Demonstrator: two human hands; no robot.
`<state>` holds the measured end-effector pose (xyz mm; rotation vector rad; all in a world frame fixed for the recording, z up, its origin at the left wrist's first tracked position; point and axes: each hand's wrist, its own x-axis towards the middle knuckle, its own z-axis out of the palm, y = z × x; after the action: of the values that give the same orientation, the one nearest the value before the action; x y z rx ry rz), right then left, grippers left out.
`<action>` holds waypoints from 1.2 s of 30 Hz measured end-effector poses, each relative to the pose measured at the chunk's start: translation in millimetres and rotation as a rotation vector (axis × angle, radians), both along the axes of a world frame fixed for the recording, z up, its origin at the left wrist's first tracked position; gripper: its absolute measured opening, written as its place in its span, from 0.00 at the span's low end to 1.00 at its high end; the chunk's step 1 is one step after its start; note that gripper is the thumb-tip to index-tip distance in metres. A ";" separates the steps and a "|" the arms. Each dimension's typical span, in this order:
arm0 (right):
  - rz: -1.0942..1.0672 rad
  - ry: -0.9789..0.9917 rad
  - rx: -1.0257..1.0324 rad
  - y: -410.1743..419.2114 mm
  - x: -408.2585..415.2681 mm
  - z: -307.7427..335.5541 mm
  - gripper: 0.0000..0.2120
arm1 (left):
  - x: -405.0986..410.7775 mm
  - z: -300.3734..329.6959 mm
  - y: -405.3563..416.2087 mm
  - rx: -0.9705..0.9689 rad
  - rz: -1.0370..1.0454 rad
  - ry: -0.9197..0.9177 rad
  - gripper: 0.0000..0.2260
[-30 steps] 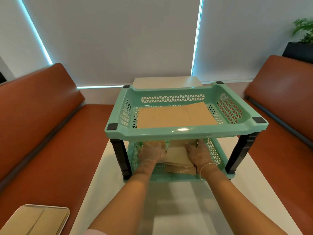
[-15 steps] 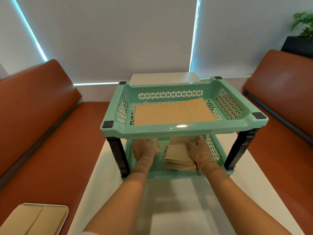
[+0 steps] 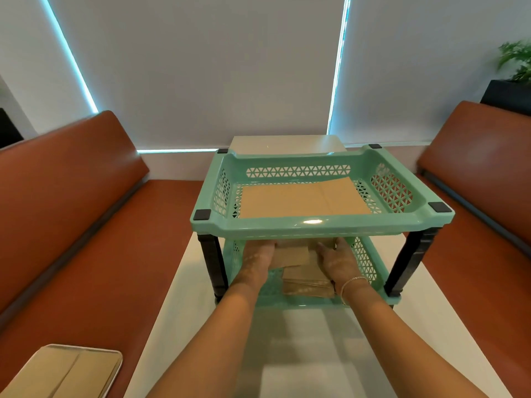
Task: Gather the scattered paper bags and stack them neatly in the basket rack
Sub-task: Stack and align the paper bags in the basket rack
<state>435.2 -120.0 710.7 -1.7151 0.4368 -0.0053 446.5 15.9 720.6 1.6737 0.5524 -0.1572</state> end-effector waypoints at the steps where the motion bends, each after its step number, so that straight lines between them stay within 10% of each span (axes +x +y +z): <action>1: 0.001 0.005 0.008 1.4 -1.0 2.9 0.15 | -1.3 1.7 -1.5 0.046 0.006 0.007 0.20; 17: 0.214 -0.029 -0.129 22.9 -4.5 4.1 0.19 | -10.9 5.0 3.6 0.150 -0.183 0.000 0.02; 25: 0.214 0.009 -0.299 44.3 -5.1 -5.9 0.20 | -19.8 -17.8 8.7 0.149 0.030 -0.217 0.28; 36: 0.254 0.062 -0.375 41.9 -7.3 -3.9 0.24 | -20.5 -18.0 15.8 0.349 -0.160 -0.111 0.24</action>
<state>427.9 -78.2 706.8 -2.1359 0.2709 0.1588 426.0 31.7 702.6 2.0545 0.3761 -0.0861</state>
